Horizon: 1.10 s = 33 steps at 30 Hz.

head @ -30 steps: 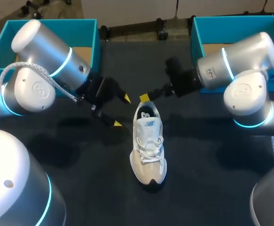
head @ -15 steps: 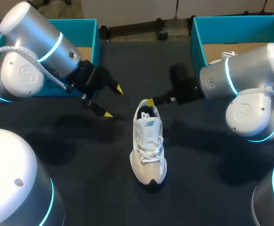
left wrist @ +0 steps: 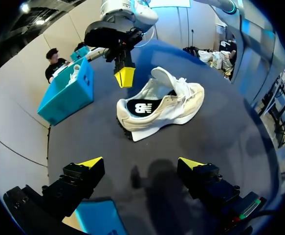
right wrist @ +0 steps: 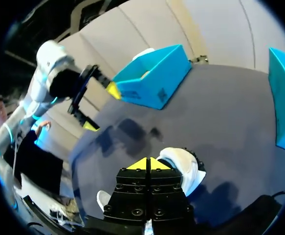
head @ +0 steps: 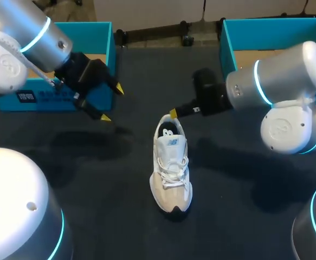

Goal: Take the shoe out of the shoebox, open the shoe tongue, remove and reinsert the insole, then place the shoe into the shoebox

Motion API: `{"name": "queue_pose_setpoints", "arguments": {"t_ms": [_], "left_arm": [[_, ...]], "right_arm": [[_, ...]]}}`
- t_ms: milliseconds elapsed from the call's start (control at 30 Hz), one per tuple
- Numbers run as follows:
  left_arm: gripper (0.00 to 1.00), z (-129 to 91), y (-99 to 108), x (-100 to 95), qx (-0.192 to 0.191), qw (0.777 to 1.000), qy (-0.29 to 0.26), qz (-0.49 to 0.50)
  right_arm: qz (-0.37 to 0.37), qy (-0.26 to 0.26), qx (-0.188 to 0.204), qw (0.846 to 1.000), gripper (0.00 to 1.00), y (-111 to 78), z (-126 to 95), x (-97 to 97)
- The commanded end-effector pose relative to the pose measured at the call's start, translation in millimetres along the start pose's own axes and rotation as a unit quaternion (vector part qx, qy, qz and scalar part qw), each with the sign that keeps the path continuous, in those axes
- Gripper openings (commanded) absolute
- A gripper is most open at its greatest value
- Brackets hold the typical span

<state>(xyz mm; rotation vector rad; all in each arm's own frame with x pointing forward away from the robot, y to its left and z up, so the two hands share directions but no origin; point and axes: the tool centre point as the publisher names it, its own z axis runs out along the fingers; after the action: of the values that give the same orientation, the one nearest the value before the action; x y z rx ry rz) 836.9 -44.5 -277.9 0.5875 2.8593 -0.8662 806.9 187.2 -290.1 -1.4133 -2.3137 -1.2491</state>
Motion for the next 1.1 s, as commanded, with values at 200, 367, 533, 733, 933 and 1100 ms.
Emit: {"name": "queue_pose_setpoints", "arguments": {"t_ms": [200, 367, 533, 733, 933, 1100], "left_arm": [[1.0, -22, 9, -0.4, -0.01, 1.0, 0.004, 0.004], [1.0, -31, 16, -1.4, -0.021, 1.0, 0.002, 0.005], [1.0, -36, 21, -0.8, -0.027, 1.0, 0.003, 0.003], [1.0, -34, 21, 1.0, -0.027, 1.0, 0.002, 0.002], [1.0, -31, 22, 4.9, -0.023, 1.0, 0.005, -0.003], [1.0, -33, 25, 7.8, -0.026, 1.0, 0.008, -0.008]], "right_arm": [[0.071, -0.182, 0.007, 0.981, 0.0, -7.5, 7, 20.8], [0.086, -0.238, 0.04, 0.967, 0.0, -11.3, 11, 23.6], [0.106, -0.289, 0.071, 0.949, 0.0, -14.4, 10, 24.6], [0.126, -0.329, 0.077, 0.933, 0.0, -21.4, 8, 23.8], [0.129, -0.372, 0.09, 0.915, 0.0, -27.5, 7, 24.9], [0.132, -0.398, 0.106, 0.902, 0.0, -32.5, 6, 23.7]]}}
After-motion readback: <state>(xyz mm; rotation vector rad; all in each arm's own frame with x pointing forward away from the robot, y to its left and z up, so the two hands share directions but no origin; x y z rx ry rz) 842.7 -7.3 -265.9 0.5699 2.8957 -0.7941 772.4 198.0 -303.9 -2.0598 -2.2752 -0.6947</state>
